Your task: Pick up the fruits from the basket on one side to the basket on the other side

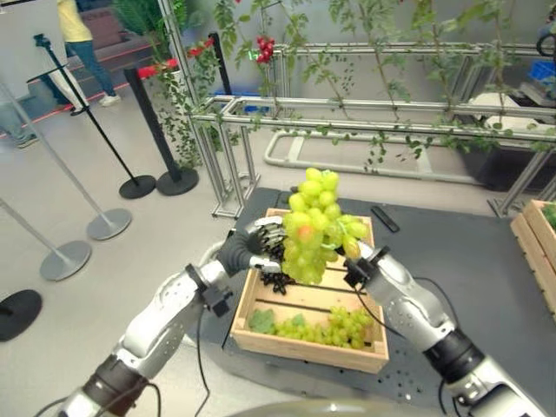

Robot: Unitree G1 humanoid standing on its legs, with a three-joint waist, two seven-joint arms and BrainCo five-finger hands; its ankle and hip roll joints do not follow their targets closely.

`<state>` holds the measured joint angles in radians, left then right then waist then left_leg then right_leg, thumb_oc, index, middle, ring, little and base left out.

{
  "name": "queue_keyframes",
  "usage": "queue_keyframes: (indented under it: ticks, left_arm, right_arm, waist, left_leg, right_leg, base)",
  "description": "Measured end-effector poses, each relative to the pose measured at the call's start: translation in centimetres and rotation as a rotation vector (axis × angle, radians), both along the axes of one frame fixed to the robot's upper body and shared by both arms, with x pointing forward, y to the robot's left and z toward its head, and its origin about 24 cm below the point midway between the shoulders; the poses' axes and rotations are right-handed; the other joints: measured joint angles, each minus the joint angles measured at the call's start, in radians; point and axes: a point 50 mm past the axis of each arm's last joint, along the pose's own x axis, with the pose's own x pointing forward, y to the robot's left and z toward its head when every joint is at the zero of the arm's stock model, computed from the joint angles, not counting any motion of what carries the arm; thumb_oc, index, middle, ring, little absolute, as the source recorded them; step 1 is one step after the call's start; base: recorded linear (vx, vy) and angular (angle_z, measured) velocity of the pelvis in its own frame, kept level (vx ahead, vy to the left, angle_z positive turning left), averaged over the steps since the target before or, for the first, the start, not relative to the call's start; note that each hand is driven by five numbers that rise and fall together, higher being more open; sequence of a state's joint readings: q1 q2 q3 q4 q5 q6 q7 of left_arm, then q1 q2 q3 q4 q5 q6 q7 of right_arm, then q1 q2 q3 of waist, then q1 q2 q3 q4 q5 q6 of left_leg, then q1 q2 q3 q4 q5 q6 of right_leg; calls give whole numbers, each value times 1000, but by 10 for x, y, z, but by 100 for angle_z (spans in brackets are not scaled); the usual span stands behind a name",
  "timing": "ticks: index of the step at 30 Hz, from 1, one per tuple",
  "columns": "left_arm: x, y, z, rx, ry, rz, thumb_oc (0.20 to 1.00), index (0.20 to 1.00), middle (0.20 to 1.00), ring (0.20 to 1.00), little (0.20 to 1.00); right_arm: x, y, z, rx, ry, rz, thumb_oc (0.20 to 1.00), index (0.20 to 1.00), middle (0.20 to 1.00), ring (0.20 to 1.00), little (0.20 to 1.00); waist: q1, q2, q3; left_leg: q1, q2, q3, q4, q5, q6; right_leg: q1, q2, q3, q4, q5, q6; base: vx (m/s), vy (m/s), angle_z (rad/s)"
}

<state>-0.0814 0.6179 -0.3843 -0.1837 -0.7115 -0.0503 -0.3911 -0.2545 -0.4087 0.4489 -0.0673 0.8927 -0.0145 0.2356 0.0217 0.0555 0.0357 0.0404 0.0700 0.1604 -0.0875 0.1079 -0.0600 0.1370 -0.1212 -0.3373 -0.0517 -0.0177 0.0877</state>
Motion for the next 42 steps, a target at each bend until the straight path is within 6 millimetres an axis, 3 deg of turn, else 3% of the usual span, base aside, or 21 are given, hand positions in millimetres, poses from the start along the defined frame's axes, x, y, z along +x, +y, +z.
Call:
queue_keyframes:
  ticks: [16, 21, 29, 32, 33, 36, 42]
  left_arm:
    - [6, -16, 10, 5, -44, -25, 1000, 1000, 1000, 1000, 1000]
    - [10, -16, 11, 4, -54, -17, 1000, 1000, 1000, 1000, 1000]
    - [6, 1, 5, 62, -126, 77, 1000, 1000, 1000, 1000, 1000]
    - [11, 33, 1, 124, -130, 254, 1000, 1000, 1000, 1000, 1000]
    - [17, 68, -10, 167, -69, 429, 1000, 1000, 1000, 1000, 1000]
    - [9, 127, -27, 271, 40, 678, 1000, 1000, 1000, 1000, 1000]
    - [3, 130, -31, 292, 60, 680, 1000, 1000, 1000, 1000, 1000]
  right_arm:
    - [5, -13, 10, -9, -40, -39, 200, 200, 200, 200, 200]
    - [7, -13, 12, -17, -50, -37, 200, 200, 200, 200, 200]
    - [4, -2, 10, -28, -39, 25, 200, 200, 200, 200, 200]
    - [3, -2, 15, -27, -63, 39, 200, 200, 200, 200, 200]
    - [3, -6, 24, -21, -106, 36, 200, 200, 200, 200, 200]
    - [3, -21, 46, -1, -210, -11, 200, 200, 200, 200, 200]
    - [4, -23, 52, 9, -239, -12, 200, 200, 200, 200, 200]
  waist:
    - [-9, -14, 31]
    - [-9, -17, 37]
    - [-5, -10, 41]
    - [-6, -3, 45]
    - [-11, 3, 49]
    - [-8, 1, 51]
    - [-3, -14, 60]
  left_leg:
    - [1, 1, 5, 0, -3, -3]
    - [2, 2, 12, 0, -4, -5]
    - [15, 8, 29, 0, -13, -9]
    - [20, 8, 28, 0, -16, -10]
    - [21, 8, 29, 0, -16, -10]
    - [20, 9, 28, 0, -17, -10]
    - [23, 6, 17, 0, -17, -10]
  right_leg:
    - [2, 4, 4, -13, 2, 0]
    - [-1, 5, 15, -15, 2, 0]
    - [9, 10, 25, -23, 3, -2]
    - [17, 11, 24, -27, 3, -2]
    - [17, 11, 24, -27, 3, -2]
    - [19, 13, 24, -36, 7, -6]
    - [31, 12, 11, -38, 7, -5]
  base:
    - [0, 0, 0]
    - [2, 2, -4]
    - [4, -4, -6]
    - [0, 0, 0]
    - [5, 8, -3]
    - [0, 0, 0]
    - [-4, 8, 6]
